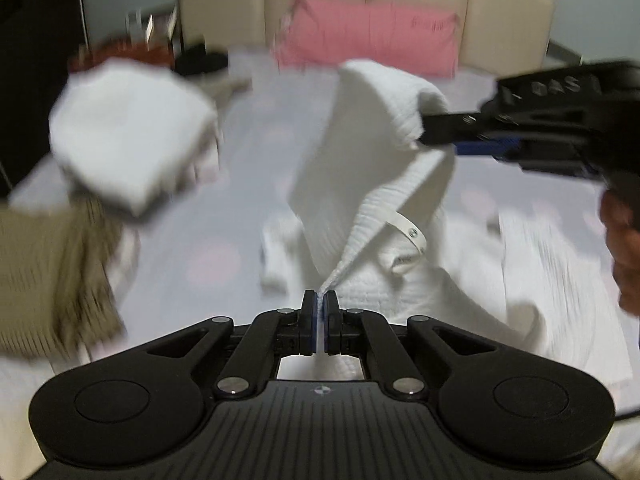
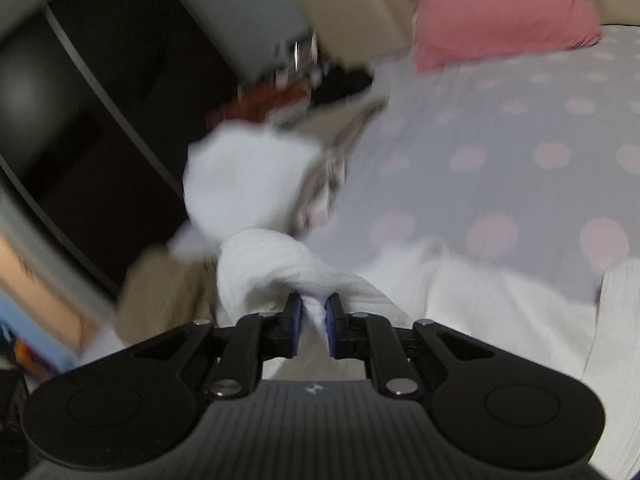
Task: Fold clothes
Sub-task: 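Grasp the shirt near its tag with the left gripper while the right gripper grasps the hem, then lift the white shirt high with both grippers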
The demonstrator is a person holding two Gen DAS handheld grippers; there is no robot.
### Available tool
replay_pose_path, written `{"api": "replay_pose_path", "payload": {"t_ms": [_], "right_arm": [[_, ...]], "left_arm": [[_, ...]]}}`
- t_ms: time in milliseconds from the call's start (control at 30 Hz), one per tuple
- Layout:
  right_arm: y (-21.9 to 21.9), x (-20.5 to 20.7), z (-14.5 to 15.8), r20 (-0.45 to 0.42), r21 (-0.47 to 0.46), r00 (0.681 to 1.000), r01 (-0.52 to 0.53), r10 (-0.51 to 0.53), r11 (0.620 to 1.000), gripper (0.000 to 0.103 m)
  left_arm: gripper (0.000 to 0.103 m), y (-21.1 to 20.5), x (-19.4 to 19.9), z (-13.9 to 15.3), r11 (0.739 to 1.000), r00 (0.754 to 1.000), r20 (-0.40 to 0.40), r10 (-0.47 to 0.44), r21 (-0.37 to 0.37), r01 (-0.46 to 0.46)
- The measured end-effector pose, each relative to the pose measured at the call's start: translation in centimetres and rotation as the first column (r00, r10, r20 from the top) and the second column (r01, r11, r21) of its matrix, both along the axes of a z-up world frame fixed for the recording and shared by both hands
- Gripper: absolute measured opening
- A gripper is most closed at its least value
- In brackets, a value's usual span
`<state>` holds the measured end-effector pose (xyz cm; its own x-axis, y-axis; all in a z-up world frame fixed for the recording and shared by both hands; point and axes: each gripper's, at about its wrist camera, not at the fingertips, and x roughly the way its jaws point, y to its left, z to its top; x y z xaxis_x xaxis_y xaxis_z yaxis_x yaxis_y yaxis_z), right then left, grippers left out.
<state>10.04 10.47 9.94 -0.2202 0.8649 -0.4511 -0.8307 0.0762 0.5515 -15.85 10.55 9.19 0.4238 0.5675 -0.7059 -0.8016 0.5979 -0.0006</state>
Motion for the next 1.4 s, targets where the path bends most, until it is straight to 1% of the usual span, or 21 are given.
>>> {"api": "replay_pose_path", "payload": {"t_ms": [67,200,233,333,433,567,667,800,900,967,1000,1033,1133,1167,1200,1233,1333,1400], "right_arm": [[-0.5,0.5,1.9,-0.030,0.077,0.998,0.050,-0.048,0.996,0.014],[-1.2,1.3,5.9,-0.084,0.209,0.989,0.137,-0.121,0.968,0.014],[-1.3,1.6,7.0,-0.085,0.235,0.987,0.156,-0.140,0.959,0.014],[-1.8,2.3,10.6,-0.071,0.316,0.982,0.191,-0.177,0.929,0.014],[-3.0,2.5,14.4,-0.063,0.411,0.978,0.208,-0.200,0.888,0.014],[-5.0,2.4,19.5,-0.055,0.512,0.969,0.233,-0.239,0.827,0.013],[-6.7,1.7,23.3,-0.039,0.582,0.961,0.245,-0.274,0.775,0.013],[-9.2,1.1,28.2,-0.048,0.645,0.947,0.272,-0.318,0.714,0.012],[-10.8,-0.1,31.4,-0.027,0.678,0.937,0.274,-0.349,0.682,0.012],[-12.3,-0.9,33.3,-0.005,0.696,0.928,0.270,-0.372,0.665,0.012],[-12.7,-1.5,34.0,0.007,0.700,0.923,0.270,-0.384,0.662,0.012],[-13.3,-1.9,34.3,0.019,0.696,0.918,0.273,-0.397,0.664,0.012],[-14.4,-3.2,33.5,0.071,0.655,0.891,0.298,-0.449,0.694,0.012],[-14.8,-3.4,32.4,0.088,0.633,0.883,0.307,-0.461,0.710,0.012],[-15.3,-3.6,31.1,0.106,0.609,0.876,0.317,-0.471,0.727,0.012],[-15.7,-3.6,28.8,0.121,0.565,0.873,0.331,-0.472,0.756,0.012],[-16.7,-3.6,21.4,0.162,0.407,0.870,0.371,-0.466,0.835,0.012],[-17.4,-3.6,16.4,0.189,0.293,0.869,0.394,-0.457,0.871,0.012]], "left_arm": [[0.001,1.0,1.2,2.3,0.998,1.000,0.026,-0.003,0.056,0.002],[0.001,3.1,2.8,6.9,0.996,0.994,0.108,-0.030,0.089,0.020],[0.001,3.4,3.1,8.1,0.992,0.992,0.117,-0.038,0.121,0.023],[0.001,3.7,4.3,12.2,0.969,0.989,0.132,-0.062,0.245,0.028],[0.001,3.8,5.4,16.2,0.948,0.982,0.164,-0.092,0.315,0.036],[0.001,3.2,6.7,21.4,0.909,0.973,0.193,-0.128,0.415,0.037],[0.001,2.4,7.3,25.9,0.882,0.962,0.224,-0.154,0.471,0.032],[0.001,0.4,8.0,30.6,0.822,0.956,0.228,-0.187,0.569,0.025],[0.001,-0.8,8.3,33.4,0.789,0.949,0.230,-0.214,0.614,0.029],[0.001,-1.5,8.8,34.6,0.768,0.951,0.209,-0.229,0.639,0.044],[0.001,-1.9,9.0,34.4,0.765,0.953,0.191,-0.235,0.641,0.060],[0.001,-2.1,9.1,32.2,0.783,0.956,0.168,-0.241,0.615,0.090],[0.001,-2.9,9.4,25.7,0.831,0.959,0.101,-0.264,0.528,0.173],[0.001,-3.2,9.5,23.5,0.845,0.959,0.080,-0.273,0.497,0.200],[0.001,-3.4,9.6,21.3,0.857,0.957,0.058,-0.283,0.464,0.225],[0.001,-3.7,9.8,19.2,0.868,0.955,0.037,-0.294,0.430,0.250],[0.001,-4.4,10.1,12.6,0.892,0.944,-0.023,-0.328,0.322,0.318],[0.001,-5.0,10.3,8.3,0.901,0.933,-0.061,-0.354,0.245,0.358]]}}
